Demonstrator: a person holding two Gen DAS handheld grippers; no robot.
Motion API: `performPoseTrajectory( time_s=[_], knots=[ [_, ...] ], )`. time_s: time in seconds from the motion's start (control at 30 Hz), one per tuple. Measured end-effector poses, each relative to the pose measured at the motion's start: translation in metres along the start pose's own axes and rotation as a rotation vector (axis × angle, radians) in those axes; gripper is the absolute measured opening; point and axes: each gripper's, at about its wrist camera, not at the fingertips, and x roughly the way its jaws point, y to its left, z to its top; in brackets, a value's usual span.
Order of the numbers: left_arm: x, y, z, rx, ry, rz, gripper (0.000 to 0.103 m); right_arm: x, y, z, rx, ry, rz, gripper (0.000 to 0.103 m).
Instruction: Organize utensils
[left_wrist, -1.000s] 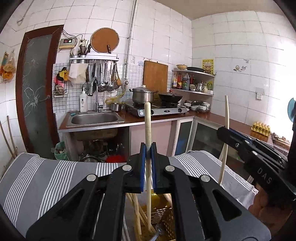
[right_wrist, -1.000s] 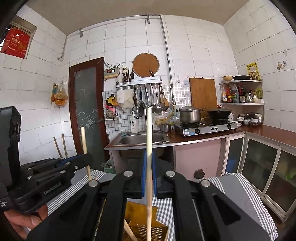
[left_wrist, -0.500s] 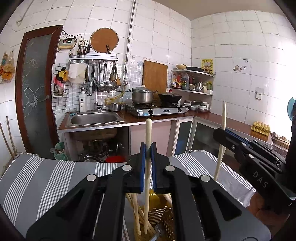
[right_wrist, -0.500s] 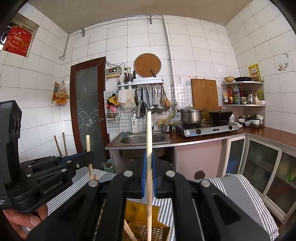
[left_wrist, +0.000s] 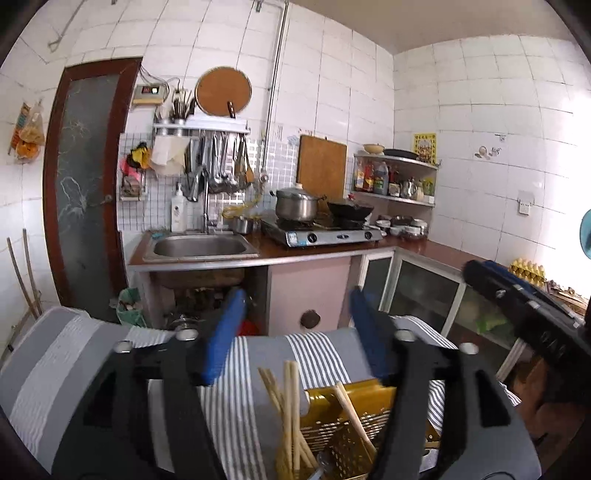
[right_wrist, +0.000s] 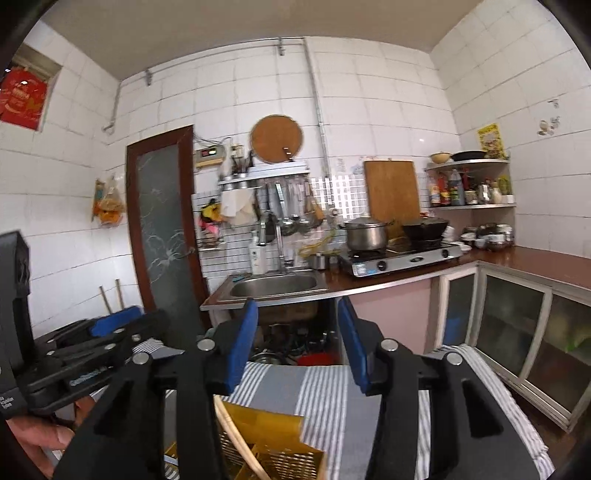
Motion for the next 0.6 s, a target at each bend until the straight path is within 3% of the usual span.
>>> performPoseTrajectory(
  time_s=[0.03, 0.1, 0.2, 0.27, 0.4, 0.6],
  knots=[
    [-0.005, 0.002, 0.004, 0.0, -0.014, 0.018, 0.068, -0.005, -0.001, 0.003, -0.008, -0.009, -0.006, 0.06],
    [-0.016, 0.01, 0.011, -0.013, -0.028, 0.043, 0.083, -0.019, -0.002, 0.012, -0.024, -0.029, -0.075, 0.061],
    [-0.042, 0.022, 0.015, 0.005, -0.059, 0.116, 0.097, -0.044, -0.009, 0.02, -0.007, -0.045, -0.099, 0.072],
    [-0.056, 0.026, 0.011, 0.054, -0.066, 0.154, 0.098, -0.064, -0.01, 0.017, -0.041, -0.062, -0.134, 0.081],
    [-0.092, 0.039, -0.021, 0.128, -0.06, 0.254, 0.098, -0.1, -0.014, -0.013, -0.064, -0.069, -0.17, 0.085],
    [-0.152, 0.067, -0.094, 0.1, -0.08, 0.294, 0.098, -0.146, -0.015, -0.081, -0.054, -0.019, -0.199, 0.086]
  ],
)
